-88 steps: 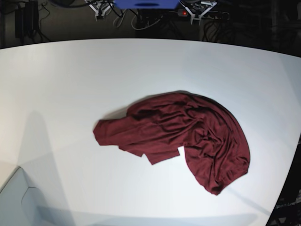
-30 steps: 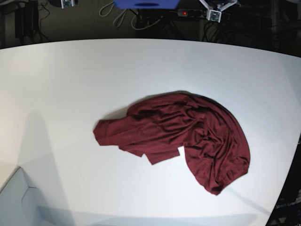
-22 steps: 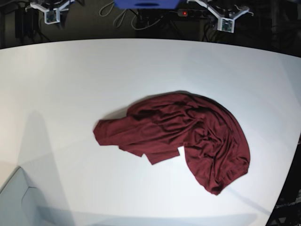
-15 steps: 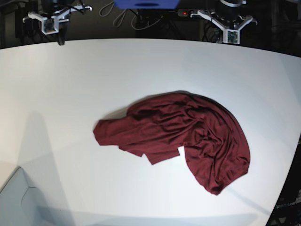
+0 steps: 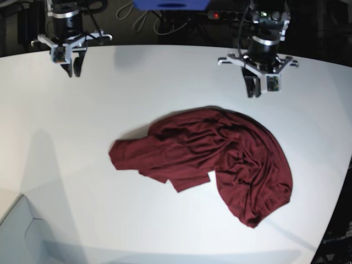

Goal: Layout the t-shirt on the table in an organized manner, then fold the t-shirt properly
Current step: 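Lower the left gripper onto the maroon shirt and grasp its edge, then lift the grasped shirt with the left gripper and drag it across the table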

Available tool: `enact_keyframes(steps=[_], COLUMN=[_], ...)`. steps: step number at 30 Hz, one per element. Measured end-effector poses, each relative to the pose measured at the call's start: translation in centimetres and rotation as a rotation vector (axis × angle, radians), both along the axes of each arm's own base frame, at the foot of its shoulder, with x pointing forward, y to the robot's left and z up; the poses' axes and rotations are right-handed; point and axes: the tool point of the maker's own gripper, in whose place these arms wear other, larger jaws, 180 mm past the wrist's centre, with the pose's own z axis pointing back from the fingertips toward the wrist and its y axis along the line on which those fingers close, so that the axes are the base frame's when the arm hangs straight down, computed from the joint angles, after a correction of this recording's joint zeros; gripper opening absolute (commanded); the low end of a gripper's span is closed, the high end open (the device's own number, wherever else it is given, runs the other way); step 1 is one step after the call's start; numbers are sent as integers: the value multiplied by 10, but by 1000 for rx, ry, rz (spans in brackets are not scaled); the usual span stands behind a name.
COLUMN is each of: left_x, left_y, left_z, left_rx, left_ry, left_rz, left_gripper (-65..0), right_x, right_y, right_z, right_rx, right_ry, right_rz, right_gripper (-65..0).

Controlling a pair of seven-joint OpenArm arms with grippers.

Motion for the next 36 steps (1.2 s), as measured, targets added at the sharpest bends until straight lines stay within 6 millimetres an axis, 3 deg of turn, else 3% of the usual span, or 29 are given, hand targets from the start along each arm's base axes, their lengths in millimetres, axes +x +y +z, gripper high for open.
enact_keyframes(steps=[3,6,10,15,18,25,28,30,33,36], left_x=[22,41,76,97,112,116,110,105,100,89], left_y=[0,1,4,7,8,9,11,21,51,86], left_z=[16,22,22,-22,-32,-57,-75,-82,-87,-81], left_rx=[0,2,4,-2,-1,-4,-5,-10,-8,-10], left_ry=[-70,-106,-144,-39,-27,34,83,103,114,106], left_rz=[2,4,7,18,23,27,30,54,136,244], left_gripper=[-312,-238,-233,-233,-233,-235,-300,-422,-650,-616], right_x=[0,0,-3,-8,-9,-15,-18,-17,-17,-17], right_y=[0,0,-2,-2,-3,-4,-5,-5,-5,-4], right_z=[0,0,-1,-4,-5,-15,-19,-18,-18,-18], right_rx=[0,0,-4,-6,-6,-3,-2,-2,-2,-1], right_ry=[0,2,10,26,30,77,101,98,99,97], right_rz=[0,0,-3,-2,-3,-11,-15,-15,-15,-15], right_gripper=[-400,-355,-344,-344,-344,-344,-344,-344,-344,-344])
